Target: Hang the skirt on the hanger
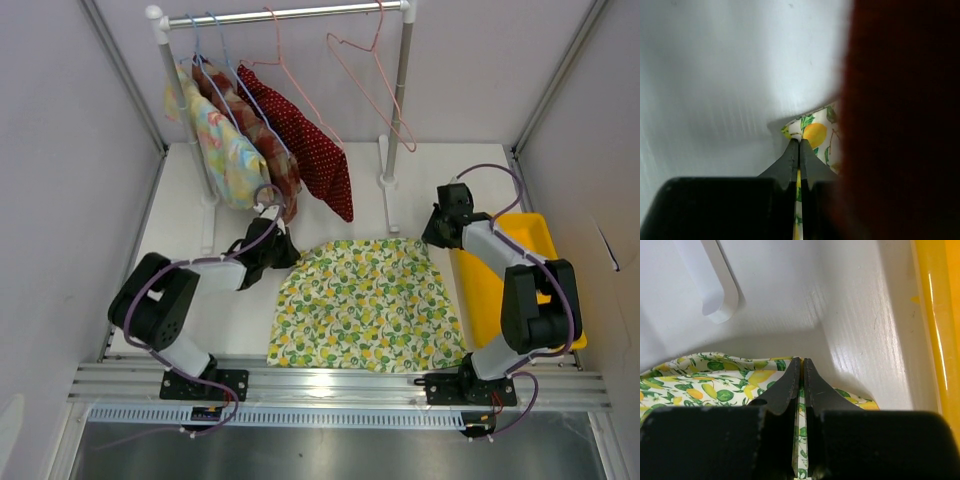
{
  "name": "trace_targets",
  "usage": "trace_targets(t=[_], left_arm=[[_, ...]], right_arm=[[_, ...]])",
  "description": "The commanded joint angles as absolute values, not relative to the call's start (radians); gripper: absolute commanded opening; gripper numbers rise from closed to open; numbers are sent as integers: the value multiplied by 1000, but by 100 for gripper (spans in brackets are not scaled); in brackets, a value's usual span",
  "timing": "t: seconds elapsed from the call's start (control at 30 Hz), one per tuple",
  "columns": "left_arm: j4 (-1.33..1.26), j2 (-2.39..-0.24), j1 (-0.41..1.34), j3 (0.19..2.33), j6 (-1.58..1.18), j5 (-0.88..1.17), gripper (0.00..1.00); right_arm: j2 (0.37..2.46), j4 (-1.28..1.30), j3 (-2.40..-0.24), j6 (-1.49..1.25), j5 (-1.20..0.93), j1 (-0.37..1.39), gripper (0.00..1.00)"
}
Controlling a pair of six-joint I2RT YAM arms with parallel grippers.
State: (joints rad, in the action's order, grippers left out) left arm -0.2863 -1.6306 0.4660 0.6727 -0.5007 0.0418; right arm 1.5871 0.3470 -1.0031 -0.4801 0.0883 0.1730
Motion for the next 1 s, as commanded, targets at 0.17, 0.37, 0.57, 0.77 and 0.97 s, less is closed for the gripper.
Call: trace_targets(t=[0.17, 0.37, 0.57, 0.77, 0.97], left_arm=[[-327, -1356, 480, 508, -541, 112, 0], [-279, -1143, 482, 465, -545, 97, 0], [-141, -892, 485, 500, -551, 31, 0], [-20, -893, 483, 694, -531, -49, 0], [-8, -1054, 477, 947, -497, -77, 0]], right_arm=[[1431, 416, -1043, -476, 77, 172, 0], [1336, 471, -1075, -474, 61, 170, 0], [1249, 540, -1149, -474, 40, 172, 0], [1232, 561, -1288, -477, 11, 175, 0], [1360, 575, -1500, -460, -38, 161, 0]])
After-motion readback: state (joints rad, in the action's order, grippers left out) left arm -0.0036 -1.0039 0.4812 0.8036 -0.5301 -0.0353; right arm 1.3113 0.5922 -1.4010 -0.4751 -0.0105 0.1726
